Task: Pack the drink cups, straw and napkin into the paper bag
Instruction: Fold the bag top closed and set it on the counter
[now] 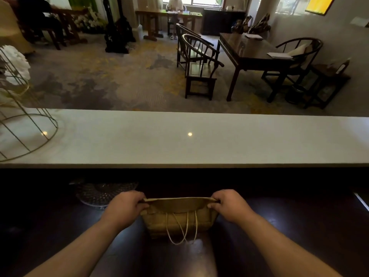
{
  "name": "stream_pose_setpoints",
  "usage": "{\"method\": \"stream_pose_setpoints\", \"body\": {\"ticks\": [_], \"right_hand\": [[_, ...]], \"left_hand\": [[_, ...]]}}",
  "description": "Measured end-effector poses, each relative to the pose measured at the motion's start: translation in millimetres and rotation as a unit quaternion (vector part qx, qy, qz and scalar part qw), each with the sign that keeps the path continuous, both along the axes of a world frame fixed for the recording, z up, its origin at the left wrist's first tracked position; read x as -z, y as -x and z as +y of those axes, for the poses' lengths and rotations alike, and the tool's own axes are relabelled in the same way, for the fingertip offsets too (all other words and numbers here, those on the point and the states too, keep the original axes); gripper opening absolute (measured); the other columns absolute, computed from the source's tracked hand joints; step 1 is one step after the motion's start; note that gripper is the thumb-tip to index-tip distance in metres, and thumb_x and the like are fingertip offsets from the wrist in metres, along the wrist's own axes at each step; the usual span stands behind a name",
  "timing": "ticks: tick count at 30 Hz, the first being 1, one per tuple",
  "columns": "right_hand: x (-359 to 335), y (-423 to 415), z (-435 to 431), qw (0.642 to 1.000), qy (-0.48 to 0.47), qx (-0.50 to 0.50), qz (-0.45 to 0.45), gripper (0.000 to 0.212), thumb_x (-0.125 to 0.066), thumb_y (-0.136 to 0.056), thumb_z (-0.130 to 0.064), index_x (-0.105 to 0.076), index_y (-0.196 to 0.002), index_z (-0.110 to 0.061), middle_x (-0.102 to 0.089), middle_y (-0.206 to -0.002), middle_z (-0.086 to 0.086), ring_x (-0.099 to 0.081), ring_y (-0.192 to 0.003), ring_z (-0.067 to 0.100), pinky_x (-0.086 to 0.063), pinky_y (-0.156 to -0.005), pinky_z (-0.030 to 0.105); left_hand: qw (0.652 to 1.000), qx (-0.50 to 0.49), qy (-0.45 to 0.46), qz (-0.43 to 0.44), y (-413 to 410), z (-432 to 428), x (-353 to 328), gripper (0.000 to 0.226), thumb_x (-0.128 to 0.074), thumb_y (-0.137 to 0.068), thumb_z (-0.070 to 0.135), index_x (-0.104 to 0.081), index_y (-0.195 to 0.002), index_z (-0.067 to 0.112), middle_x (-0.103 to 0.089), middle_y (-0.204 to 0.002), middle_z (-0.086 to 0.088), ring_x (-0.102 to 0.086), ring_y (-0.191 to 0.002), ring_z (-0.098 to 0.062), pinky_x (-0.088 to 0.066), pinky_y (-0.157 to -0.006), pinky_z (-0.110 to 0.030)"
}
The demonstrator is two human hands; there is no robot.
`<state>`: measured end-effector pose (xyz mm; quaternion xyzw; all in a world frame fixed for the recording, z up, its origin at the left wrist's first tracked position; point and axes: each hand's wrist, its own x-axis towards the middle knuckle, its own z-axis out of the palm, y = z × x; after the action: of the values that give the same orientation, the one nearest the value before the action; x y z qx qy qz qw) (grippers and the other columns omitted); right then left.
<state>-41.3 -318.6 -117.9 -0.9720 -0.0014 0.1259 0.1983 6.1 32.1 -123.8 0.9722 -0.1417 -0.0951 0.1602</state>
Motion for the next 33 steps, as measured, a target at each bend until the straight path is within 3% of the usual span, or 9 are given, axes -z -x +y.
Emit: {"method": "stream_pose_setpoints", "body": {"ticks": [6, 10, 12, 16, 19, 23, 27, 31, 33], "right_hand": [[-23, -3, -2, 1.000, 0.003, -0.005, 0.012, 0.024, -0.073, -0.088, -0.039, -0.060, -0.068, -0.035, -0.063, -0.074, -0.011, -0.062, -0.077, 0.008, -0.051, -0.068, 0.030], [-49, -10, -4, 1.000, 0.010, -0.017, 0.016, 0.014, -0.073, -0.089, -0.041, -0.070, -0.081, -0.030, -0.068, -0.079, -0.009, -0.063, -0.078, 0.008, -0.054, -0.070, 0.032], [-66, -15, -4, 0.999, 0.028, -0.028, 0.011, 0.018, -0.073, -0.089, -0.042, -0.074, -0.089, -0.024, -0.071, -0.086, -0.007, -0.065, -0.084, 0.012, -0.054, -0.075, 0.033], [-104, -23, -5, 0.999, 0.024, -0.023, 0.009, 0.018, -0.074, -0.089, -0.040, -0.075, -0.091, -0.021, -0.071, -0.085, -0.005, -0.065, -0.083, 0.013, -0.051, -0.073, 0.030], [-128, -25, -6, 1.000, 0.005, -0.015, 0.009, 0.015, -0.076, -0.088, -0.037, -0.075, -0.086, -0.022, -0.070, -0.079, -0.005, -0.064, -0.077, 0.014, -0.049, -0.066, 0.030], [-162, -26, -4, 1.000, -0.012, -0.003, 0.011, 0.014, -0.075, -0.089, -0.034, -0.072, -0.079, -0.025, -0.068, -0.076, -0.005, -0.063, -0.073, 0.009, -0.045, -0.061, 0.025], [-193, -31, -2, 1.000, -0.025, 0.011, 0.000, 0.009, -0.075, -0.089, -0.034, -0.075, -0.085, -0.026, -0.071, -0.081, -0.006, -0.067, -0.078, 0.009, -0.054, -0.070, 0.026], [-222, -37, 0, 0.999, -0.026, 0.028, -0.004, 0.006, -0.075, -0.090, -0.032, -0.077, -0.088, -0.027, -0.073, -0.085, -0.007, -0.068, -0.082, 0.011, -0.059, -0.081, 0.032], [-236, -40, 0, 0.999, -0.022, 0.029, -0.015, 0.005, -0.076, -0.090, -0.031, -0.077, -0.086, -0.028, -0.073, -0.083, -0.006, -0.067, -0.082, 0.012, -0.059, -0.080, 0.032]], "left_hand": [[1.000, 0.003, -0.013, -0.008, -1, -1, -15, 0.021, -0.072, -0.094, 0.043, -0.078, -0.104, 0.025, -0.077, -0.105, 0.001, -0.071, -0.104, -0.020, -0.049, -0.080, -0.033], [1.000, 0.013, -0.010, -0.012, -7, 1, -39, 0.021, -0.074, -0.091, 0.044, -0.077, -0.099, 0.025, -0.077, -0.098, 0.003, -0.071, -0.098, -0.018, -0.051, -0.079, -0.034], [1.000, 0.017, -0.007, -0.009, -11, 2, -55, 0.018, -0.074, -0.090, 0.045, -0.075, -0.094, 0.028, -0.076, -0.093, 0.006, -0.071, -0.096, -0.016, -0.051, -0.078, -0.033], [0.999, 0.030, -0.005, -0.019, -21, 3, -84, 0.020, -0.074, -0.088, 0.048, -0.059, -0.078, 0.039, -0.058, -0.074, 0.016, -0.072, -0.093, -0.016, -0.046, -0.070, -0.032], [0.999, 0.034, -0.017, -0.034, -27, 0, -108, 0.019, -0.072, -0.091, 0.048, -0.070, -0.087, 0.030, -0.071, -0.087, 0.006, -0.070, -0.095, -0.019, -0.039, -0.069, -0.032], [0.997, 0.049, -0.040, -0.038, -34, 1, -139, 0.020, -0.068, -0.095, 0.049, -0.066, -0.089, 0.030, -0.073, -0.098, 0.004, -0.068, -0.103, -0.021, -0.043, -0.073, -0.033], [0.998, 0.044, -0.035, -0.041, -36, 1, -174, 0.023, -0.069, -0.095, 0.047, -0.075, -0.103, 0.027, -0.075, -0.107, 0.004, -0.067, -0.102, -0.019, -0.055, -0.085, -0.035], [0.998, 0.034, -0.015, -0.046, -40, -2, -208, 0.011, -0.071, -0.095, 0.043, -0.069, -0.088, 0.035, -0.069, -0.091, 0.010, -0.066, -0.093, -0.015, -0.056, -0.084, -0.033], [0.998, 0.025, -0.010, -0.058, -42, -4, -223, 0.016, -0.071, -0.095, 0.042, -0.064, -0.082, 0.038, -0.065, -0.083, 0.014, -0.064, -0.085, -0.011, -0.054, -0.078, -0.030]]}}
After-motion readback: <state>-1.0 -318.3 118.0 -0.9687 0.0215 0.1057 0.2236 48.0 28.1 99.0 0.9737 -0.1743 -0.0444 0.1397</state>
